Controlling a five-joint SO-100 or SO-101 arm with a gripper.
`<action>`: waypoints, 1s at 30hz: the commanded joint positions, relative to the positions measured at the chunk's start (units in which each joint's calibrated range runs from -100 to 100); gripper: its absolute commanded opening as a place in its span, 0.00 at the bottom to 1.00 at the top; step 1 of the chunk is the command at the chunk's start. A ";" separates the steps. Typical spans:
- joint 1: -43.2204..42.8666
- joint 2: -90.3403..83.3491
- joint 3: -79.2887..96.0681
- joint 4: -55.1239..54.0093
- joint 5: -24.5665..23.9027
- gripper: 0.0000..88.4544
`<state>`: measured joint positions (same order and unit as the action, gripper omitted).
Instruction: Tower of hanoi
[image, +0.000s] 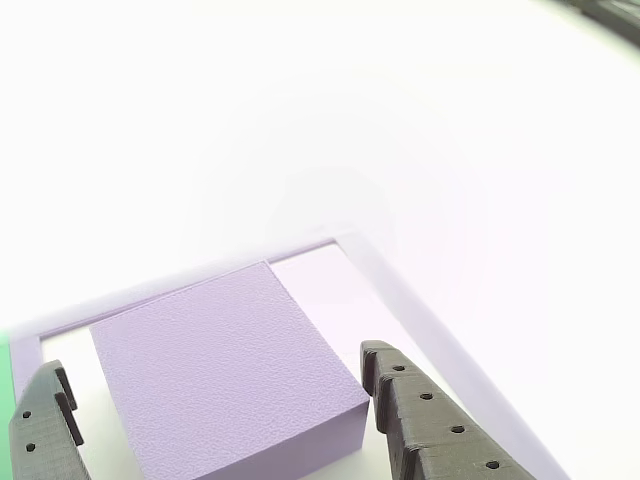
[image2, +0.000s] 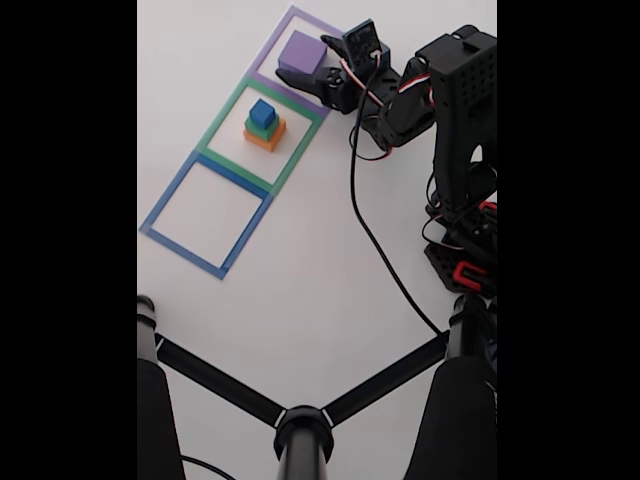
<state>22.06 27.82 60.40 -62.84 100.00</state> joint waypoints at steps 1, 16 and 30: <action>0.01 0.07 -1.29 -1.63 0.00 0.36; -0.37 0.23 -1.20 -1.71 0.00 0.29; -0.60 0.47 -1.20 -1.79 0.00 0.19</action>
<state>21.90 28.49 60.31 -63.00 100.00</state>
